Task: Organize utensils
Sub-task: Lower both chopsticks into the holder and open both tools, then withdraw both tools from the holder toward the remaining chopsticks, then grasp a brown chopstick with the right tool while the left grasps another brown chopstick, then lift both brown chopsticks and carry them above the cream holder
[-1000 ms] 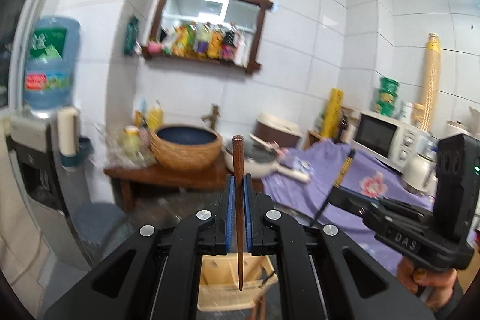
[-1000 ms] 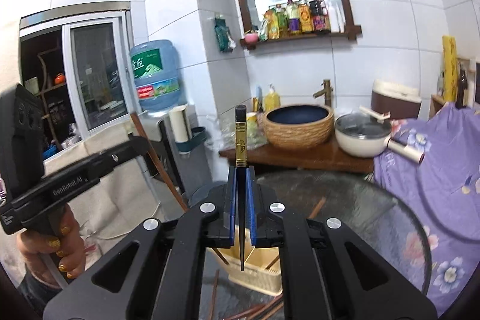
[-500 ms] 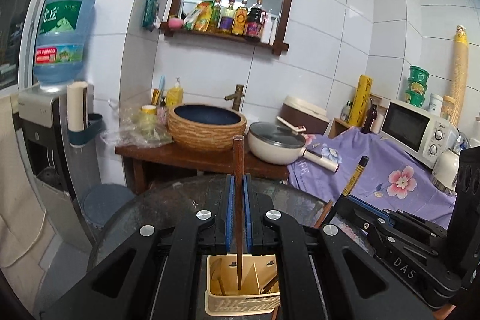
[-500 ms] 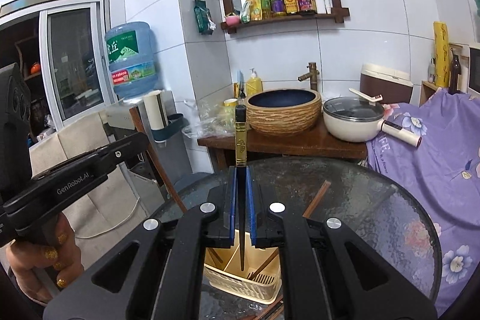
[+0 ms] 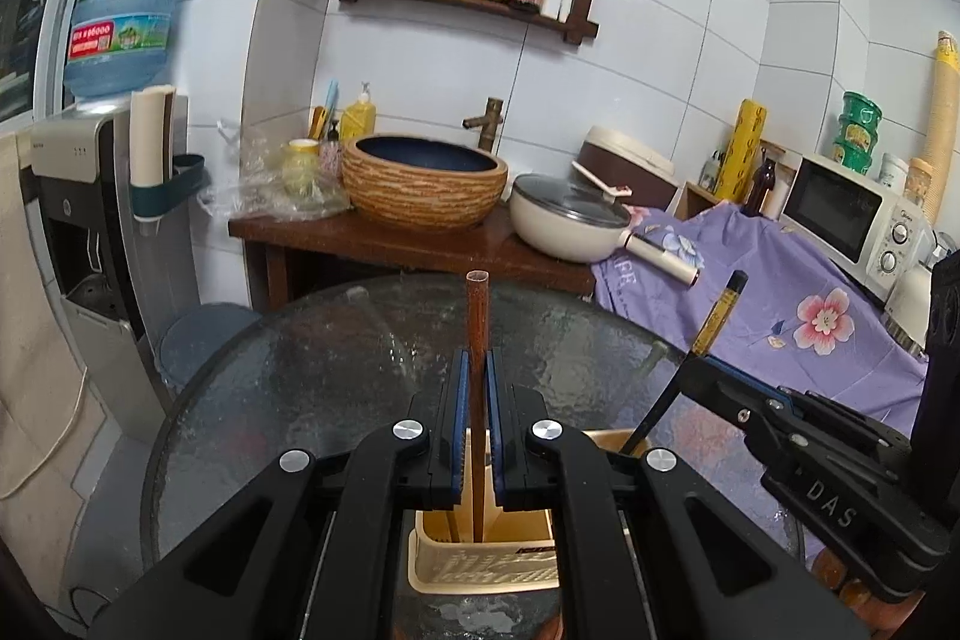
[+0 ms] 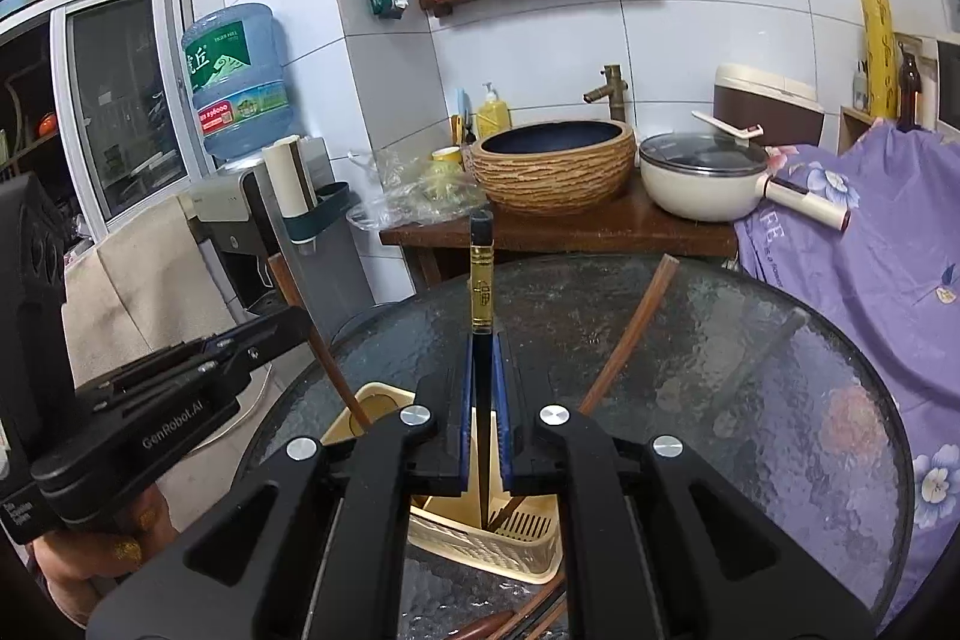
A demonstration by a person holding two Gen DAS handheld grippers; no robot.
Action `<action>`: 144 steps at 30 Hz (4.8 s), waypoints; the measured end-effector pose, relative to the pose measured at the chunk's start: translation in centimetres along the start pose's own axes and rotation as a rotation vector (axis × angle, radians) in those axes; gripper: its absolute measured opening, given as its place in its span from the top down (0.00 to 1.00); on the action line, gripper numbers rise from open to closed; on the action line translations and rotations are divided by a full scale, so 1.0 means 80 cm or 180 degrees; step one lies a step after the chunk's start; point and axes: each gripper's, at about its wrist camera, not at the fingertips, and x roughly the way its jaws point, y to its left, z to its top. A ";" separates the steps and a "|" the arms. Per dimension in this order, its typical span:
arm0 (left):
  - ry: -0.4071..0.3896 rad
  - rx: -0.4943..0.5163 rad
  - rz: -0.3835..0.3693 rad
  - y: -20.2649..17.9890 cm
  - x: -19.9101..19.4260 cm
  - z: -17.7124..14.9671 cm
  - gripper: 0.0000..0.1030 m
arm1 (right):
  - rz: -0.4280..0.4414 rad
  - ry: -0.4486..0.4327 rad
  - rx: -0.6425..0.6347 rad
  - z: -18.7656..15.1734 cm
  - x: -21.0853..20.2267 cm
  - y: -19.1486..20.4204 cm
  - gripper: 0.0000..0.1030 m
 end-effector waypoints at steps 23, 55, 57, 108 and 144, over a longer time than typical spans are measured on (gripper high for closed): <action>-0.0030 0.0132 0.0100 0.002 -0.003 -0.019 0.55 | -0.0182 -0.0172 -0.0199 -0.014 -0.005 0.006 0.49; 0.0370 -0.0136 0.0253 0.066 -0.045 -0.159 0.07 | -0.0337 0.0292 0.0050 -0.172 -0.056 -0.030 0.33; 0.0431 -0.0160 0.0264 0.070 -0.043 -0.167 0.07 | -0.0337 0.0381 0.0061 -0.182 -0.051 -0.032 0.33; 0.1341 0.0044 0.0428 0.066 0.060 -0.221 0.48 | -0.0691 0.1607 -0.0196 -0.253 0.052 -0.057 0.49; 0.1452 -0.0190 0.0452 0.064 0.106 -0.204 0.90 | -0.0810 0.1533 0.0113 -0.210 0.106 -0.090 0.93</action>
